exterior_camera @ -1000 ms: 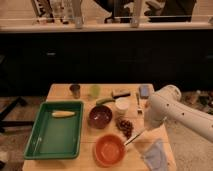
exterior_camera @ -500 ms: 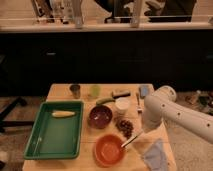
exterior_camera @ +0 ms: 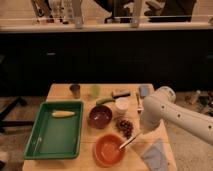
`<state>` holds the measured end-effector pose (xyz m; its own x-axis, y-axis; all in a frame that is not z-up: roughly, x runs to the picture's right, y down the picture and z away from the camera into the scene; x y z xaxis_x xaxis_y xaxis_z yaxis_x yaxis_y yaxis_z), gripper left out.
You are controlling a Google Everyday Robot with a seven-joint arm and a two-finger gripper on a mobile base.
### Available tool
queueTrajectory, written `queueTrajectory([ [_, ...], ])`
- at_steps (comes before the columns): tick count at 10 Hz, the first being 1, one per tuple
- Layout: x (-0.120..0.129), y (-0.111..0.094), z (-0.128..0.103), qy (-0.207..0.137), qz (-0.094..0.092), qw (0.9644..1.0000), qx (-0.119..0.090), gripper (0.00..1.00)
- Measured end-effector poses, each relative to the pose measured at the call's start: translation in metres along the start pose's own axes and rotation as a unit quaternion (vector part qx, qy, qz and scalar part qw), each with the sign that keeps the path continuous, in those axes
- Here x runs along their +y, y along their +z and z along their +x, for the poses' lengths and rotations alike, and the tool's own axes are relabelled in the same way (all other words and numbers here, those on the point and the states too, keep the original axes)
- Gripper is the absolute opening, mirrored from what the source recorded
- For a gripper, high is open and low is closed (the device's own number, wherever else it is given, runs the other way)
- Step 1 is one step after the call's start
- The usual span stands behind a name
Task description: Place brush in red bowl
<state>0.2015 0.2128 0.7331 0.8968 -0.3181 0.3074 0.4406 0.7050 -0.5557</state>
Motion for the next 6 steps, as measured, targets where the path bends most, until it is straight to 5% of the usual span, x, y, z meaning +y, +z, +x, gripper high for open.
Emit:
queueTrajectory([
  [6, 0.014, -0.001, -0.030, -0.006, 0.007, 0.9990, -0.043, 0.00],
])
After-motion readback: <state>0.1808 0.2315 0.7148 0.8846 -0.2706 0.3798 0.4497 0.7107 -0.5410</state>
